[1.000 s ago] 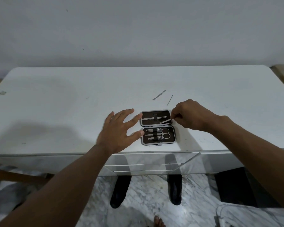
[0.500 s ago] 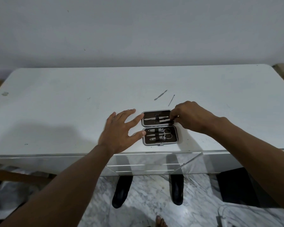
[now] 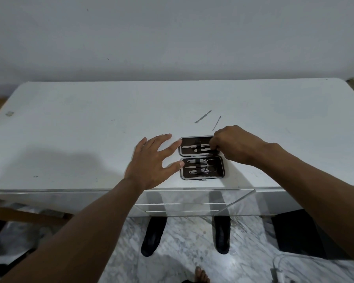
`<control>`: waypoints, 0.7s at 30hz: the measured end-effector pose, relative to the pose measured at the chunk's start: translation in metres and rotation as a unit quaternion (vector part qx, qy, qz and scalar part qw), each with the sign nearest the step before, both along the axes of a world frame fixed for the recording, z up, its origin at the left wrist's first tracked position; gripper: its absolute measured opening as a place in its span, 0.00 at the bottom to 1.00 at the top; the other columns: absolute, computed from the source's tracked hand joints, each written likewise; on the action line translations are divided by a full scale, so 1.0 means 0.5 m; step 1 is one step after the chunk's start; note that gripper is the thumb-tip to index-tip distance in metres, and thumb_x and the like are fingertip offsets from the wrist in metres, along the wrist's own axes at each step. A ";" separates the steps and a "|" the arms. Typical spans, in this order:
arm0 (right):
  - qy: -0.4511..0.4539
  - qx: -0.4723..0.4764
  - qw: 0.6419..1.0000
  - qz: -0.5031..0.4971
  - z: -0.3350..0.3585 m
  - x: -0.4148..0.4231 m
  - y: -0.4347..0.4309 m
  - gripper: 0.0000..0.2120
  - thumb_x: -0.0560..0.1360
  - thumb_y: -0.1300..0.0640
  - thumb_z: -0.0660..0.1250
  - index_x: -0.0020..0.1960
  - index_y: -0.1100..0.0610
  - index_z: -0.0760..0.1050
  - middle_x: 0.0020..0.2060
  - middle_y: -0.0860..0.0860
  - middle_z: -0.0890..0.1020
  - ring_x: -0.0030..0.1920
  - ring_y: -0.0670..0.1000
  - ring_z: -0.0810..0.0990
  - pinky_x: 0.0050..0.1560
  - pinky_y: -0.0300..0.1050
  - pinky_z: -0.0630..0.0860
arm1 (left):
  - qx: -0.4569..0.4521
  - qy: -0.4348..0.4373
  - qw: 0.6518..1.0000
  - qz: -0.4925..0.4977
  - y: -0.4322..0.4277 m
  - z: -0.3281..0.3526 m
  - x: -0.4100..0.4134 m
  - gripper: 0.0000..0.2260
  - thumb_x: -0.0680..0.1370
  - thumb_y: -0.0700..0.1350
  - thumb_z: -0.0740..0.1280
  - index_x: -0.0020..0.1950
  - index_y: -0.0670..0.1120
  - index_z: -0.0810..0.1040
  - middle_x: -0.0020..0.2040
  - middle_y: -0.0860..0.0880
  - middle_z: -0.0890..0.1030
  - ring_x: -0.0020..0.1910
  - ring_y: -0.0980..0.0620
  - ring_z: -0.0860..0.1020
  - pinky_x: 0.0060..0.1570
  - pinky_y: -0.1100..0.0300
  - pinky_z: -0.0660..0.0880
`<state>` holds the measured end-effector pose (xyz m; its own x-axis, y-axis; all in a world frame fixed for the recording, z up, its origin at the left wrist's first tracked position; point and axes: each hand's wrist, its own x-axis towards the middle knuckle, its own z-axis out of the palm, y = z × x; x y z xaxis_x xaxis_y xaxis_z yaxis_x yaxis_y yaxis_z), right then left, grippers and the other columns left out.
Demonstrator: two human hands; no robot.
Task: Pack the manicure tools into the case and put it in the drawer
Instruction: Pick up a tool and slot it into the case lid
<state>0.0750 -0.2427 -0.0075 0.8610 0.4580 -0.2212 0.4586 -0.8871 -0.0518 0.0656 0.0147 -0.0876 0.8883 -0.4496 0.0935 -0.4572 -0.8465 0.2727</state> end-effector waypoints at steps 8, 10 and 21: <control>0.028 0.050 0.998 -0.022 -0.024 0.012 0.026 0.13 0.71 0.65 0.63 0.50 0.52 0.81 0.46 0.54 0.83 0.48 0.58 0.80 0.48 0.53 0.79 | -0.006 0.003 1.000 0.001 0.000 0.003 -0.001 0.28 0.76 0.70 0.48 0.75 0.63 0.59 0.76 0.54 0.62 0.75 0.54 0.58 0.75 0.45 0.50; 0.030 0.059 0.997 -0.026 -0.025 0.012 0.027 0.12 0.72 0.64 0.63 0.50 0.52 0.81 0.47 0.53 0.83 0.48 0.58 0.80 0.49 0.53 0.78 | -0.007 0.003 1.000 0.002 0.000 0.004 -0.002 0.29 0.76 0.71 0.47 0.75 0.63 0.60 0.76 0.55 0.62 0.75 0.54 0.58 0.74 0.45 0.50; 0.013 0.080 0.997 -0.010 -0.027 0.003 0.032 0.14 0.73 0.67 0.63 0.53 0.54 0.81 0.50 0.53 0.82 0.51 0.56 0.79 0.50 0.49 0.77 | -0.006 -0.001 1.000 0.000 0.000 0.002 0.000 0.28 0.76 0.70 0.49 0.75 0.63 0.60 0.76 0.54 0.63 0.75 0.54 0.58 0.74 0.45 0.51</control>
<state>0.0765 -0.2268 -0.0212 0.8653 0.4720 -0.1686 0.4376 -0.8755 -0.2051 0.0654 0.0146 -0.0863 0.8885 -0.4477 0.1012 -0.4571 -0.8433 0.2825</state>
